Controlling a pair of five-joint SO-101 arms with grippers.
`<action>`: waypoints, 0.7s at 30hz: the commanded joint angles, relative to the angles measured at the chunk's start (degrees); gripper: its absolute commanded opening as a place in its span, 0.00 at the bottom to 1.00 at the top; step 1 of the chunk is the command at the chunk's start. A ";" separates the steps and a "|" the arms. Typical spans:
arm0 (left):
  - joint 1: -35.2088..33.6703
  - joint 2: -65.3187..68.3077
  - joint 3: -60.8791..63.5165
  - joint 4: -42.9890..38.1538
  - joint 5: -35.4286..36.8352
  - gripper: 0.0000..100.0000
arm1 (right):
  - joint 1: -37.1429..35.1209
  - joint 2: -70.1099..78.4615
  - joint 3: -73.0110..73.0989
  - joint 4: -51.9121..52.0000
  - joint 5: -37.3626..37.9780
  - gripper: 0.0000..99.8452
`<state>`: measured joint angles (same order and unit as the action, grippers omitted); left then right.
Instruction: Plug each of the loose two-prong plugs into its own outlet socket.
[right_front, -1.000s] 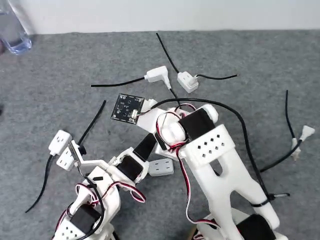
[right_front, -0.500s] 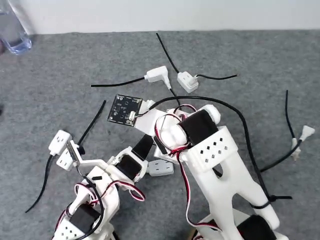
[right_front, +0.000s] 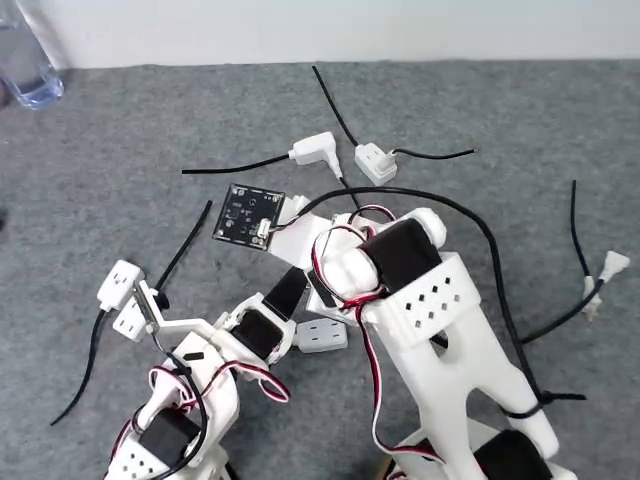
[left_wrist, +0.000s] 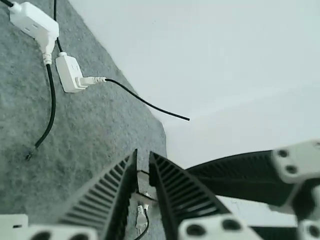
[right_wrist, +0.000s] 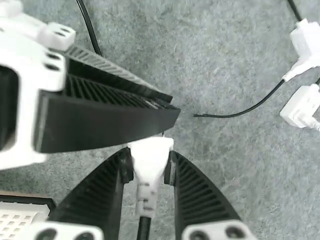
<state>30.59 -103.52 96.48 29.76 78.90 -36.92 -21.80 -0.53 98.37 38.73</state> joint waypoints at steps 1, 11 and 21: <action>1.85 -0.09 -0.13 0.35 0.26 0.04 | -1.19 -2.07 -4.40 0.13 -0.70 0.01; 1.85 -0.09 -0.13 0.35 0.26 0.04 | -1.10 -2.07 -4.40 -0.31 -0.70 0.01; 1.85 -0.09 -0.13 1.05 0.26 0.04 | -0.92 -2.07 -4.48 -0.57 -0.70 0.01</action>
<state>30.86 -103.52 96.48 30.02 78.90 -37.19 -21.80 -0.79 98.37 38.73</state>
